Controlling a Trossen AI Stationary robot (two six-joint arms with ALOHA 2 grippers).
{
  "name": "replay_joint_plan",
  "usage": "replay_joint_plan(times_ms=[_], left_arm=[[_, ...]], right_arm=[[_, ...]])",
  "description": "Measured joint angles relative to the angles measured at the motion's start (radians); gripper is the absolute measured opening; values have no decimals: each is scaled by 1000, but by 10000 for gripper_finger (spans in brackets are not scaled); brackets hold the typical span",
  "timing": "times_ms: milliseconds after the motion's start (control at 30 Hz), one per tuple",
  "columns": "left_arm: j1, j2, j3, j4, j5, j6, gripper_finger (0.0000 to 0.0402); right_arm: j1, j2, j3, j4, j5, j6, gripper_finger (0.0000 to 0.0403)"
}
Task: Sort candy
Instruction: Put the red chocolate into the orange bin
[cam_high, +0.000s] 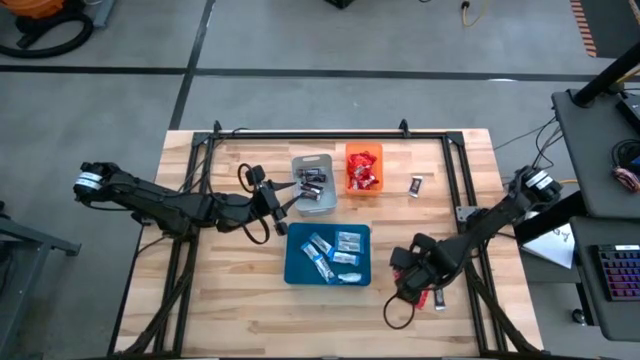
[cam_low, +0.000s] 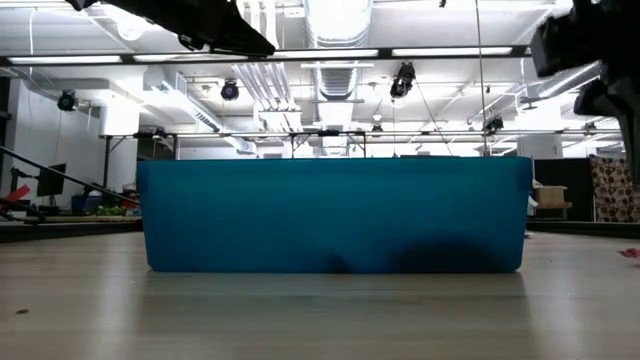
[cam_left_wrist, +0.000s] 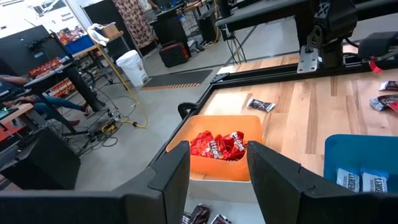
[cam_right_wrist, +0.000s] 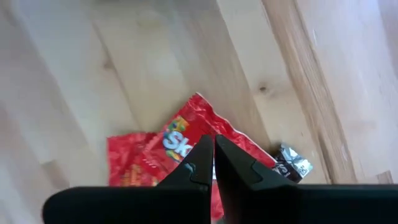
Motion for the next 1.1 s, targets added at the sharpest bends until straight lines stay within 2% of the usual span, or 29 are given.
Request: replay_joint_plan(times_ms=[133, 333, 467, 633, 700, 800, 933, 1100], left_arm=[[0, 0, 0, 4, 0, 0, 144], [0, 0, 0, 5, 1, 0, 144], [0, 0, 0, 5, 1, 0, 144], [0, 0, 0, 5, 1, 0, 144], [0, 0, 0, 5, 2, 0, 144], [0, 0, 0, 6, 2, 0, 144], [0, 0, 0, 6, 2, 0, 144], [0, 0, 0, 6, 4, -4, 144]], right_arm=[[0, -38, 19, 0, 30, 3, 8], [0, -113, 52, 9, 178, -23, 8], [0, -168, 55, 84, 271, -86, 8], [0, -221, 54, 139, 327, -151, 8], [0, -230, 54, 125, 314, -141, 8], [0, -225, 53, 87, 235, -135, 9], [3, -176, 51, 59, 174, -147, 13], [5, -82, 50, 62, 50, -192, 57]])
